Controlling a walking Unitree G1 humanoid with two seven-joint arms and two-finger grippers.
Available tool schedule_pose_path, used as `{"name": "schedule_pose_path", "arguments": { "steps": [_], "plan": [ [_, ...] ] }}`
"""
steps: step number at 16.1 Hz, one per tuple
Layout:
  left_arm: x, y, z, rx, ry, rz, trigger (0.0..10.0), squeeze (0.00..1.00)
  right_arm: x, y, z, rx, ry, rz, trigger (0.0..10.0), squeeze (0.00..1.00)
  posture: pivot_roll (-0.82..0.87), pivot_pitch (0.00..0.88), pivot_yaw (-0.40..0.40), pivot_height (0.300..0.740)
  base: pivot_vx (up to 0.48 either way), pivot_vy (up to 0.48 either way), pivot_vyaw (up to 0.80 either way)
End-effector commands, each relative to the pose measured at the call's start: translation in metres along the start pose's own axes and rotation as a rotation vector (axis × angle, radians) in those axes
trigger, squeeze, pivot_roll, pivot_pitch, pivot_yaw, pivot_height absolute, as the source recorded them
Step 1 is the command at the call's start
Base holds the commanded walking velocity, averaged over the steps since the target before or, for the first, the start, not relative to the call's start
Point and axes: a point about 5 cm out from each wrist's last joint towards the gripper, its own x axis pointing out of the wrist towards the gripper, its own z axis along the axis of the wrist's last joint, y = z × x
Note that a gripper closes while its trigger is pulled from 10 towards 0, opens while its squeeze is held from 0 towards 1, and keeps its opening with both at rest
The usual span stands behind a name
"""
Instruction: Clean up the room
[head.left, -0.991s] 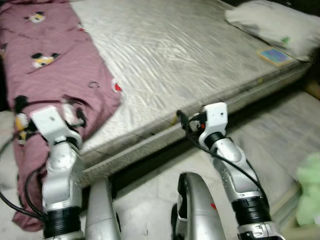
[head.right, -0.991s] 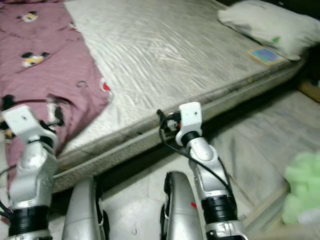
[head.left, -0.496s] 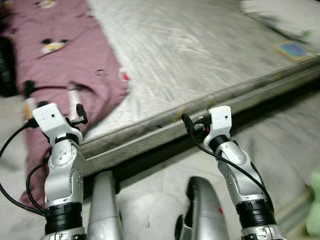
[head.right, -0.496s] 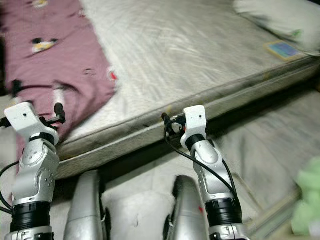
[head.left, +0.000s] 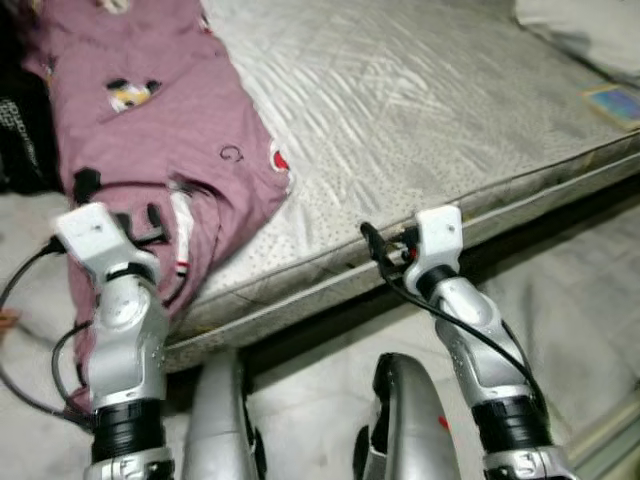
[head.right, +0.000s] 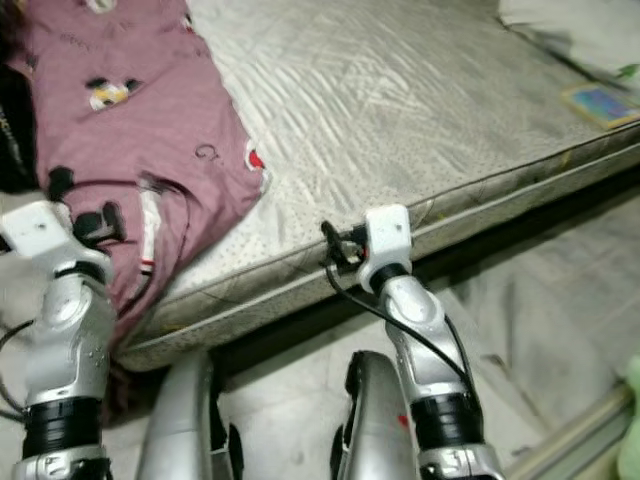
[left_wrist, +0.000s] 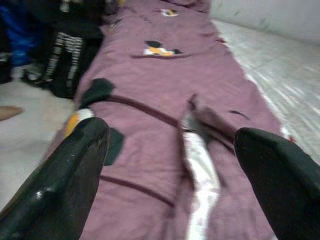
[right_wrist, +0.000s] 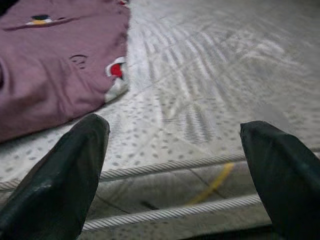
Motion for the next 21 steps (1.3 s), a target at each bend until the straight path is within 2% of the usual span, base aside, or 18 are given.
{"name": "schedule_pose_path", "arguments": {
  "steps": [1, 2, 4, 7, 11, 13, 15, 16, 17, 18, 19, 21],
  "plan": [
    [0.003, 0.001, -0.007, 0.013, 0.035, -0.005, 10.0, 0.0, -0.004, -0.005, 0.0, -0.014, 0.008, -0.023, 10.0, 0.0, -0.1, 0.134, -0.05, 0.538, 0.0, 0.0, 0.0],
    [0.004, 0.001, -0.008, 0.02, 0.043, -0.008, 10.0, 0.0, -0.005, -0.006, 0.0, -0.017, 0.01, -0.026, 10.0, 0.0, -0.1, 0.136, -0.05, 0.538, 0.0, 0.0, 0.0],
    [0.017, 0.001, -0.018, 0.065, 0.118, -0.017, 10.0, 0.0, -0.014, -0.012, -0.001, -0.032, 0.021, -0.047, 10.0, 0.0, -0.13, 0.159, -0.045, 0.538, 0.0, 0.0, 0.54],
    [0.03, 0.0, -0.03, 0.108, 0.201, -0.039, 10.0, 0.0, -0.03, -0.023, -0.002, -0.018, 0.038, -0.088, 10.0, 0.0, -0.18, 0.192, -0.038, 0.538, 0.0, 0.0, 0.36],
    [0.048, -0.026, -0.046, 0.139, 0.319, -0.151, 10.0, 0.0, -0.045, -0.039, 0.001, -0.06, 0.068, -0.122, 10.0, 0.0, -0.23, 0.199, -0.048, 0.538, 0.0, 0.0, 0.0],
    [0.049, -0.045, -0.051, 0.15, 0.344, -0.225, 10.0, 0.0, -0.047, -0.041, 0.001, -0.068, 0.077, -0.121, 10.0, 0.0, -0.23, 0.195, -0.05, 0.538, 0.0, 0.0, 0.0],
    [0.041, -0.069, -0.062, 0.198, 0.382, -0.345, 10.0, 0.0, -0.045, -0.04, 0.002, -0.067, 0.077, -0.12, 10.0, 0.0, -0.23, 0.181, -0.053, 0.538, 0.0, 0.0, 0.0],
    [0.032, -0.087, -0.07, 0.249, 0.39, -0.449, 10.0, 0.0, -0.044, -0.037, 0.003, -0.068, 0.075, -0.114, 10.0, 0.0, -0.23, 0.176, -0.052, 0.538, 0.0, 0.0, 0.0],
    [0.016, -0.108, -0.083, 0.3, 0.42, -0.588, 10.0, 0.0, -0.042, -0.036, 0.004, -0.069, 0.073, -0.109, 10.0, 0.0, -0.24, 0.165, -0.052, 0.538, 0.0, 0.0, 0.0],
    [0.004, -0.121, -0.092, 0.326, 0.446, -0.685, 10.0, 0.0, -0.041, -0.036, 0.004, -0.069, 0.072, -0.107, 10.0, 0.0, -0.23, 0.159, -0.052, 0.538, 0.0, 0.0, 0.0],
    [-0.011, -0.132, -0.103, 0.355, 0.473, -0.786, 10.0, 0.0, -0.039, -0.036, 0.005, -0.068, 0.069, -0.109, 10.0, 0.0, -0.23, 0.154, -0.051, 0.538, 0.0, 0.0, 0.0],
    [-0.032, -0.145, -0.117, 0.388, 0.512, -0.934, 10.0, 0.0, -0.036, -0.037, 0.006, -0.066, 0.063, -0.114, 10.0, 0.0, -0.23, 0.146, -0.047, 0.538, 0.0, 0.0, 0.0]
  ]
}}
